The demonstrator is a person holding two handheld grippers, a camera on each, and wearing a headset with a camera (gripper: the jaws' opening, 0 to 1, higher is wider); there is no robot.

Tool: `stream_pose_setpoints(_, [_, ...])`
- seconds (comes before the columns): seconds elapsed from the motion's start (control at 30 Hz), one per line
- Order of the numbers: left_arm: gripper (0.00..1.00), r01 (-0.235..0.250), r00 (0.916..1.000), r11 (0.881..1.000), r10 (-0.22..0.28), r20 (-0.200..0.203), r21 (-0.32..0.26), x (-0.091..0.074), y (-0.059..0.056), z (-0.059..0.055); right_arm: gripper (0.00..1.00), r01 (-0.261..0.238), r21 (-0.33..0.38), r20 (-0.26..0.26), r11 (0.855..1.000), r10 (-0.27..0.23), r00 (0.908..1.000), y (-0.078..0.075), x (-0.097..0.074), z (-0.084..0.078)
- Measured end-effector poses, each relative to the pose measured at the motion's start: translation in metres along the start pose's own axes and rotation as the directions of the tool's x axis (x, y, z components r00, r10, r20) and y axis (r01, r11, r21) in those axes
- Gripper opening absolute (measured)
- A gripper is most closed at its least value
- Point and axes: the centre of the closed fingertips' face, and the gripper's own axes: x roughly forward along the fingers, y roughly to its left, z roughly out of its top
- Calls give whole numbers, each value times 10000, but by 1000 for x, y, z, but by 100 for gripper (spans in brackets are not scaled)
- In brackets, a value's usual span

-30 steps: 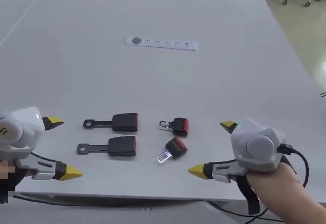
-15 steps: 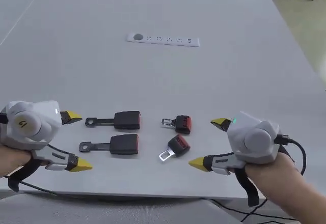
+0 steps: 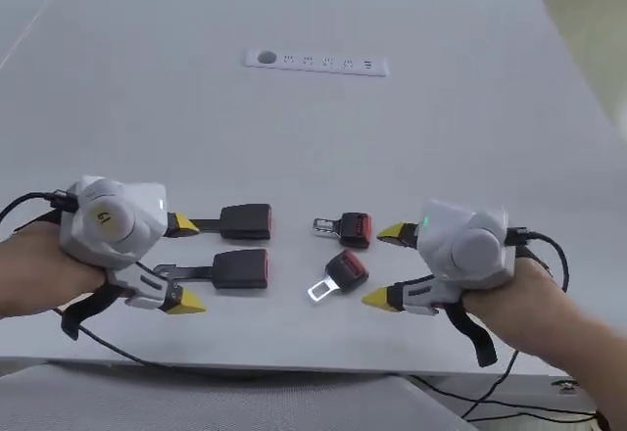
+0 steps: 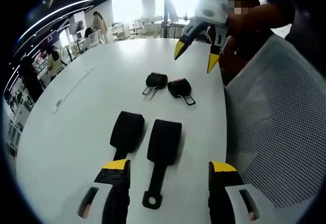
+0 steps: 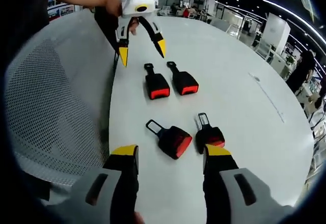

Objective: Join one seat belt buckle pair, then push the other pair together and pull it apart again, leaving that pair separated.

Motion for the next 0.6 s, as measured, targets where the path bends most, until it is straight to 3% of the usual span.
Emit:
stream_pose_setpoints(0.1, [64,-65,9999,10000,65,-139,-25,9,4,1,46,-129,-542,-139,9984,121,9998,-4,6,1])
stream_pose_setpoints(0.27, [59,417,9990,9988,-412,-190,242,26,0,6,41,-810,-1336,-542,9877,743,9958,-1,17,1])
stream_pose_setpoints(0.37, [57,559,9983,9978,-552,-204,353,31,0,7,41,-1195,-1855,-829,9754,1056,9909,1,25,1])
stream_pose_setpoints(0.47, [55,731,9971,9964,-720,-262,426,37,1,8,40,-1589,-2648,-1328,9511,1273,9829,2,32,-2])
stream_pose_setpoints(0.6, [51,991,9949,9933,-977,-260,593,43,0,10,40,-1774,-3095,-1501,9342,1362,9792,-1,39,1])
